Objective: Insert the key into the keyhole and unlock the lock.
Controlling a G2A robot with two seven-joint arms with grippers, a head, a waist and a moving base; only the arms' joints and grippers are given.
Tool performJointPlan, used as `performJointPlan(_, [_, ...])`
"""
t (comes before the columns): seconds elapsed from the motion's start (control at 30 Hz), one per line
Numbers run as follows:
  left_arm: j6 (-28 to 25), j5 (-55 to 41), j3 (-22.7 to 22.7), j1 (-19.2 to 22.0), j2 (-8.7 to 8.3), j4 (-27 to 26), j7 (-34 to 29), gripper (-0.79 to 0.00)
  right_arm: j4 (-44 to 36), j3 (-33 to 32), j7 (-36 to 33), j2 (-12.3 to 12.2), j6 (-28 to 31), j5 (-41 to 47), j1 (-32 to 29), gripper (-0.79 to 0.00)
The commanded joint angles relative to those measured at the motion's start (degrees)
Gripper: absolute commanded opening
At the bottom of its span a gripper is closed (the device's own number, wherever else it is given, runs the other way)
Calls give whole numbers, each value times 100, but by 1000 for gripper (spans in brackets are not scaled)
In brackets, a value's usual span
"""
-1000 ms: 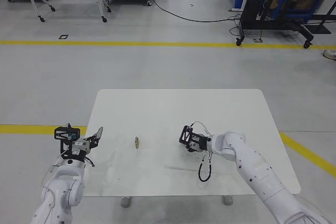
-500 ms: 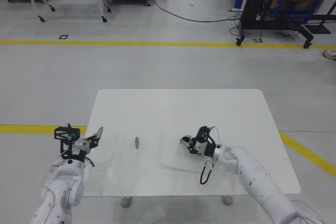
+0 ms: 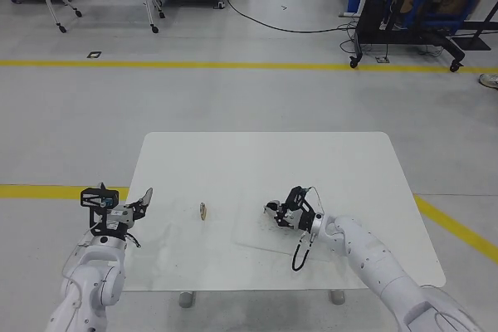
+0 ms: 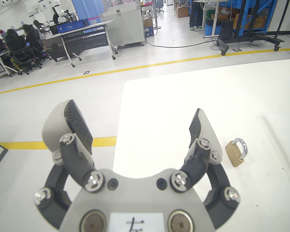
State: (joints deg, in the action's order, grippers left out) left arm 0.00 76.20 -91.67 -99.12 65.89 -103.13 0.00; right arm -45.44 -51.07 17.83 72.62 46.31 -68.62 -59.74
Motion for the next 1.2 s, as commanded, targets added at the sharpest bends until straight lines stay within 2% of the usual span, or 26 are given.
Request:
performJointPlan(0.0, [0,0,0,0,0,0,0,0,0,0,0,0,-1,0,0,-785])
performJointPlan(0.1, [-42,-16,30,26,5,-34,24,0,-72,-12,15,-1,-74,20,-47,-785])
performJointPlan(0.23, [-499,-101,314,240,20,-254,-130,0,-386,-162,422,-76,-137,-41,-296,-785])
performJointPlan(0.37, [-1037,-331,703,587,44,-498,-356,0,-504,-353,879,-173,-72,-174,-485,-785])
performJointPlan(0.5, [-1653,-386,1274,1102,71,-520,-981,0,-572,-514,1140,-261,57,-320,-600,-785])
performJointPlan(0.6, [-1838,-203,1924,1621,136,-249,-1426,0,-567,-544,935,-306,198,-473,-585,-785])
performJointPlan(0.8, [-1640,811,3327,2781,369,651,-2056,0,-451,-571,564,-322,408,-421,-425,-785])
performJointPlan(0.97, [-1618,866,3938,3407,555,1302,-2522,0,-425,-565,482,-318,436,-391,-362,-785])
performJointPlan(1.17, [-1662,1214,4354,3761,679,1866,-2689,0,-445,-571,489,-321,413,-407,-324,-785])
